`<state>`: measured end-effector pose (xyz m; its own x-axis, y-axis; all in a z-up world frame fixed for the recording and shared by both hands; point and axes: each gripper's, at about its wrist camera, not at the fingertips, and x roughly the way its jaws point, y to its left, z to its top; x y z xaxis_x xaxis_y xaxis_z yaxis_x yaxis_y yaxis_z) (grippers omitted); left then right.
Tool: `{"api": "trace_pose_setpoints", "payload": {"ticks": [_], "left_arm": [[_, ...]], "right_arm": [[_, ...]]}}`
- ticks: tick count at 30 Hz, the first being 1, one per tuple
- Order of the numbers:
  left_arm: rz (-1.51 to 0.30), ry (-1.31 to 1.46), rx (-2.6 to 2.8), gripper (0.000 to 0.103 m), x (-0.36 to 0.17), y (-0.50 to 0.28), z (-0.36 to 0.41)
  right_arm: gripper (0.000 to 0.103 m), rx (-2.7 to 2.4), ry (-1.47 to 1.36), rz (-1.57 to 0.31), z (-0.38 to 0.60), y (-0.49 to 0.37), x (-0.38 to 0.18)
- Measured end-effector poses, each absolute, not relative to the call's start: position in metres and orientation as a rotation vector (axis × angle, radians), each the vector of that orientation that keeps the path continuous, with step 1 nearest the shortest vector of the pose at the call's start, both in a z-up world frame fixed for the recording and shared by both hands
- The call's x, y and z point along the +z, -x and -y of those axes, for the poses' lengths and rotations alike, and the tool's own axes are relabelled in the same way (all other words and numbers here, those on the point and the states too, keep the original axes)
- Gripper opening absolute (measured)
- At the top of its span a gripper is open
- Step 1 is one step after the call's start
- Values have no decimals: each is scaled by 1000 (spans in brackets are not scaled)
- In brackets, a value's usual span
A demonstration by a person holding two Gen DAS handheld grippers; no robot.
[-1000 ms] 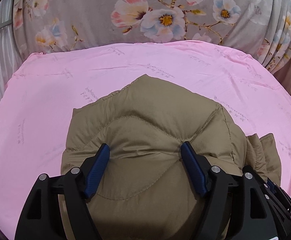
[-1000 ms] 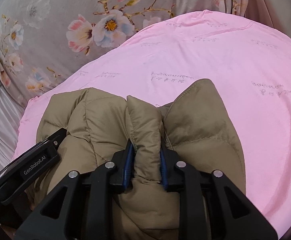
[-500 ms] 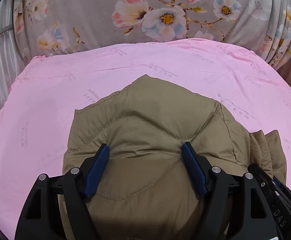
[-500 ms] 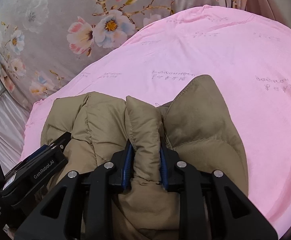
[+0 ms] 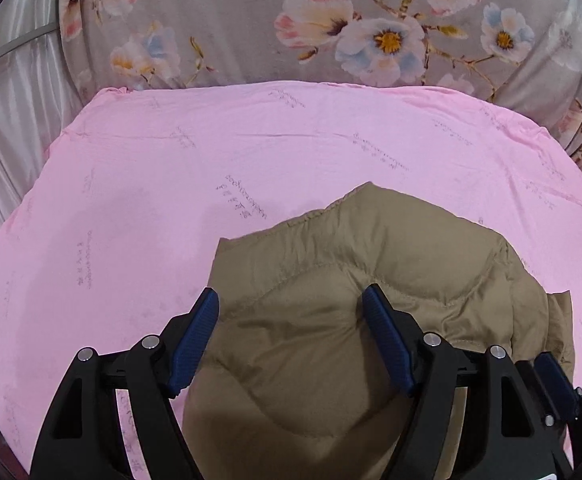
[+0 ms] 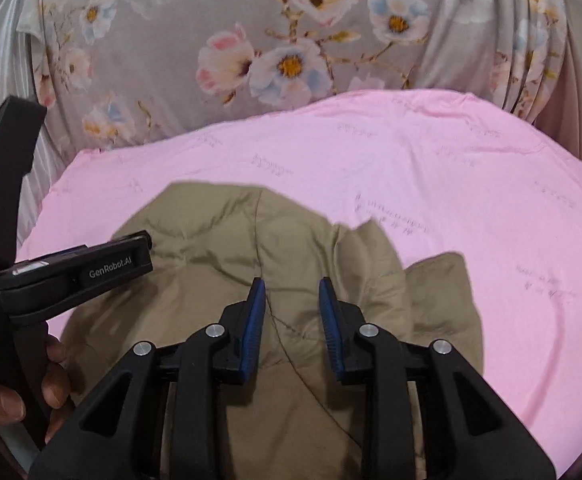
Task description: Fold large clothes
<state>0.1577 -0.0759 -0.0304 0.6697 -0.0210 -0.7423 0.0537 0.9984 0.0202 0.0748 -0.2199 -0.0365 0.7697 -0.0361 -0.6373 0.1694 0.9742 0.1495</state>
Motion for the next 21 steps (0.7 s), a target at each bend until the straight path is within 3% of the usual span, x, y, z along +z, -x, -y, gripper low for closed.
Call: {"api": "trace_pose_setpoints", "payload": {"ticks": [21], "left_arm": [[-744,-77,-28,72,-47,-159,86]], "right_arm": [[27,-118,-245,-667,225,-73,-54]]}}
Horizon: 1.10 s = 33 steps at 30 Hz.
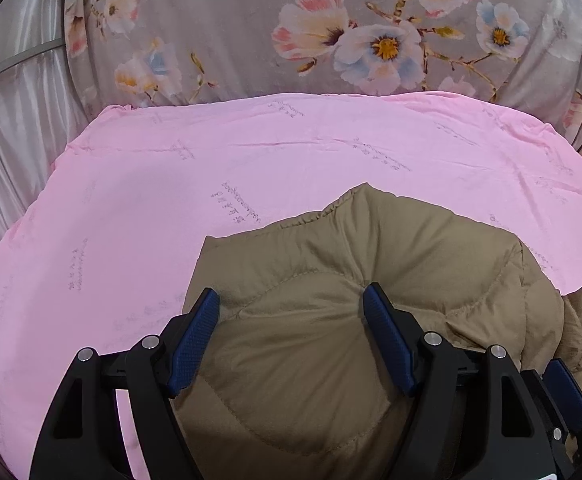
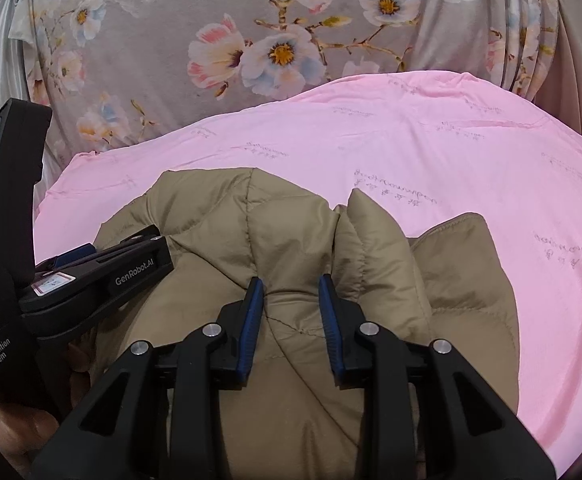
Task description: Fold large clothes
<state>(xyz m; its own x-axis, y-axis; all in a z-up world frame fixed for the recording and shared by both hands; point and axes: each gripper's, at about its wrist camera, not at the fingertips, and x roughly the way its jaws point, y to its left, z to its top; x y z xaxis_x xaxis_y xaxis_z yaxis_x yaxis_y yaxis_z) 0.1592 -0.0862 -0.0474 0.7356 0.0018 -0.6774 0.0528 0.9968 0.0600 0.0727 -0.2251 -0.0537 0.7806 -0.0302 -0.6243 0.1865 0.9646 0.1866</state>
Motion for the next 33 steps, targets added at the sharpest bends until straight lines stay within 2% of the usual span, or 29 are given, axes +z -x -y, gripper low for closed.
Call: {"api": "trace_pose_setpoints", "payload": {"ticks": [11,16,19,21,28,33], "left_arm": [[-733,-78,-25,72,-49,-160,90],[-812,3,-96,73,-38,-158,68],[-861,113,-147,75,-25,-142,34],[-889,181,-173,77,-23,-132,7],[-1042,448,-303,78,-51,-118,-57],[-1094,561,-405,78,-66,-108,-66]], "right_arm": [[28,-104,-266,-670,233,-71,-57],[28,-111,-341,-679,250,-52,-37],[44,-154,-426,-633,277,-14,-16],[47,-179,-474,-659,300,2,-14],[49,-153,-842,-803,376,30,-66],[49,-43,-1004,-906,374,17,-103]]}}
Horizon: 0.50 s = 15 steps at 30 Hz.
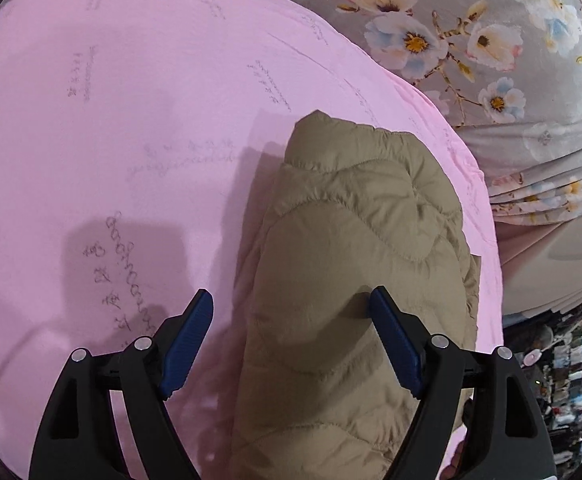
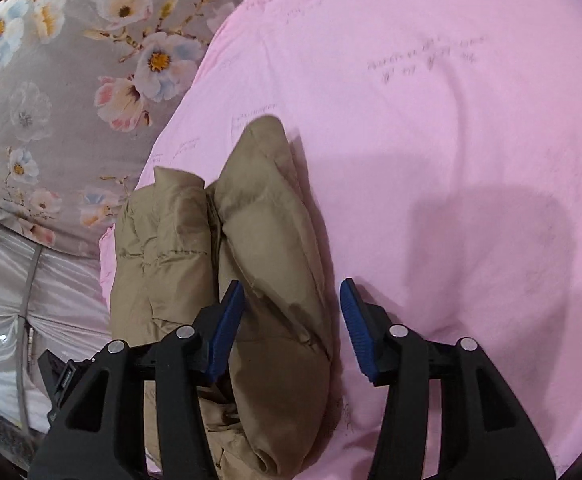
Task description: Fold large clothes
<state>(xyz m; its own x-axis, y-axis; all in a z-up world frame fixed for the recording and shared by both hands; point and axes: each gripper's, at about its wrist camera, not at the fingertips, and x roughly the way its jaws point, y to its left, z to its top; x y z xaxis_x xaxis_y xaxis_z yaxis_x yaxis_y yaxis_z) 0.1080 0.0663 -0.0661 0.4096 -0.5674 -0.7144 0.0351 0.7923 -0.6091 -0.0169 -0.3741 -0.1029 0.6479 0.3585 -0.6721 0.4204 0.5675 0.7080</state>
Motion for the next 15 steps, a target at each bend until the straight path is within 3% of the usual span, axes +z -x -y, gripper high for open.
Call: {"api": "trace_pose_setpoints", "payload": {"ticks": [5,10,15], "left_arm": [[-1112,568,-475,79,-75,-107,-51],[-1109,533,-470,91,-78,-114,-33],[-1088,482,-466,94,-77,-119,-22]], "right_arm": [[52,-14,-977,-923,346,9,-103],[52,36,-1017,-929,335,-1,-109],[52,91,-1059,-919,330,-10,-115]]}}
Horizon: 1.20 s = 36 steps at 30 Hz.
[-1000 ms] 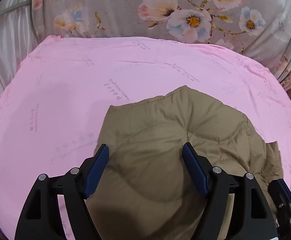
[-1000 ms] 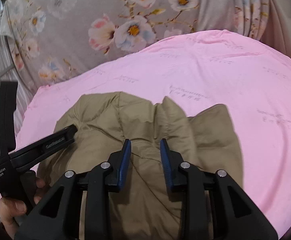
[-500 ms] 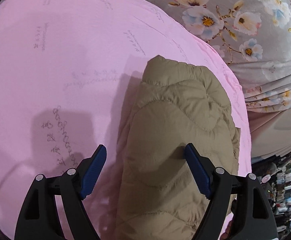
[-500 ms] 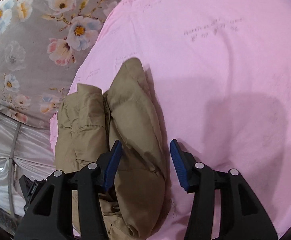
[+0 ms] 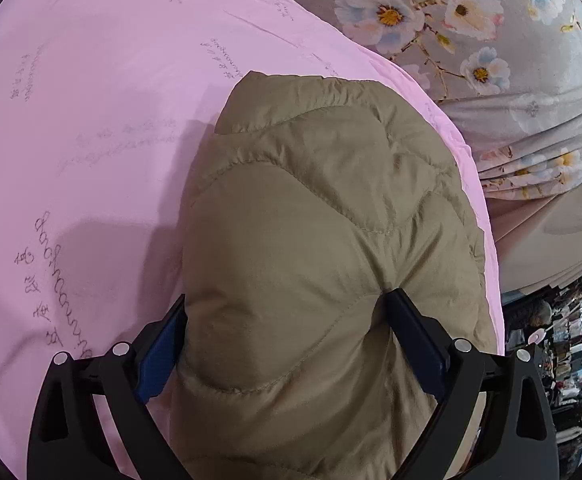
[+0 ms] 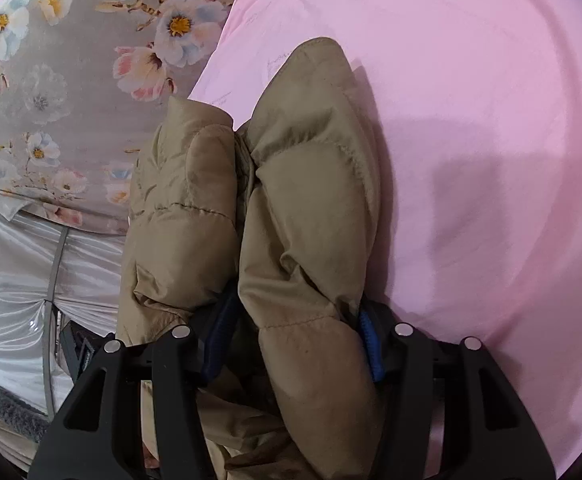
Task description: Fold large clothes
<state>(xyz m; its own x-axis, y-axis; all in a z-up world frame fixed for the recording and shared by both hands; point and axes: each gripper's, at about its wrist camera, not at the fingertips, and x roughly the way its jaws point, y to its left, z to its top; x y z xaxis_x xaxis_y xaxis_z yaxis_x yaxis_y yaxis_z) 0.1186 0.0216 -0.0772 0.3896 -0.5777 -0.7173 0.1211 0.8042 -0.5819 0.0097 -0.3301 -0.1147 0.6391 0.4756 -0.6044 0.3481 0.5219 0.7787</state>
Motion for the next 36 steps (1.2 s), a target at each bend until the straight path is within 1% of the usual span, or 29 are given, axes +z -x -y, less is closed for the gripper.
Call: {"api": "trace_pose_setpoints", "payload": {"ticks": [6,7,9,11,13,14,16,17,19,22,30,36], "left_arm": [[-1064,368,-490,93,-72,-126,-8],[-1063,345,-489,93,-70,-127,-6],[-1050,305,-484,89,-66,-127,0],[-1034,268,-482,84,-61,-126,4],[-1012,236,-484,76,-54,-124,8],[-1004,226,-483,73,-51,-125,9],[-984,213,-491,65,-44,-125,10],[-970,209,-499,62,-38,-125,9],[-940,200,-510,51,-28,-126,9],[-881,183,-529,44,-9,-129,6],[-727,141,-516,38,38,-168,-11],[-685,127,-477,36,43,-217,-35]], "right_arm": [[53,154,-1028,-930,302,-26,-116],[50,150,-1020,-931,300,-28,-116],[42,146,-1017,-927,297,-30,-115],[30,136,-981,-915,293,-32,-110],[22,123,-916,-898,287,-34,-98],[19,114,-870,-884,283,-36,-91],[16,111,-793,-846,274,-39,-75],[15,106,-753,-822,270,-42,-65],[14,99,-686,-779,262,-46,-47],[14,105,-609,-721,250,-58,-24],[14,151,-482,-636,222,-122,12],[14,181,-405,-623,196,-181,18]]}}
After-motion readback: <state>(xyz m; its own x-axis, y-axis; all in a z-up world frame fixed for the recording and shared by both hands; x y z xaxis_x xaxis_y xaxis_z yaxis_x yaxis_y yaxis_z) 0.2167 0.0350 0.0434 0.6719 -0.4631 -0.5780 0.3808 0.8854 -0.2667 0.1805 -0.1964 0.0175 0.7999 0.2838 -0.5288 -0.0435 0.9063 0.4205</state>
